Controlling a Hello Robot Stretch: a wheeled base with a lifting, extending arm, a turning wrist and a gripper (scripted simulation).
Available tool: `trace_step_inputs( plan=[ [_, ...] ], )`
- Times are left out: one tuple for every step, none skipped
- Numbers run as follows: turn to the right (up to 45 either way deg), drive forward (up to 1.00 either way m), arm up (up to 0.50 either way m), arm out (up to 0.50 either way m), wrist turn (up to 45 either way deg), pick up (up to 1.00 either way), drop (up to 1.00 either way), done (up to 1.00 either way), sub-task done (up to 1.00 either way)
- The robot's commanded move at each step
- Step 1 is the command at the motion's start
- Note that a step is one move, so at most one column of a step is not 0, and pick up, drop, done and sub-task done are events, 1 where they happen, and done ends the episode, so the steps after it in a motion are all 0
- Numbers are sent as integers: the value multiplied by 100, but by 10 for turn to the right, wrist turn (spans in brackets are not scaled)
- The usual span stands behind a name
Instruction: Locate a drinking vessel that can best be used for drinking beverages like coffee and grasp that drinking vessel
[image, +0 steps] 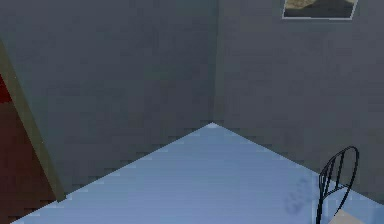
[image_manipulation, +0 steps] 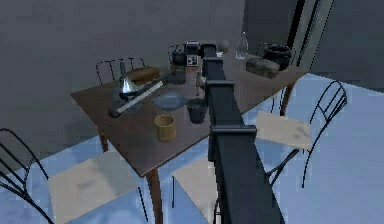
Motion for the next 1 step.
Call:
trace_step_inputs(
  plan=[
    [0,0,0,0,450,0,0,0,0]
  ],
)
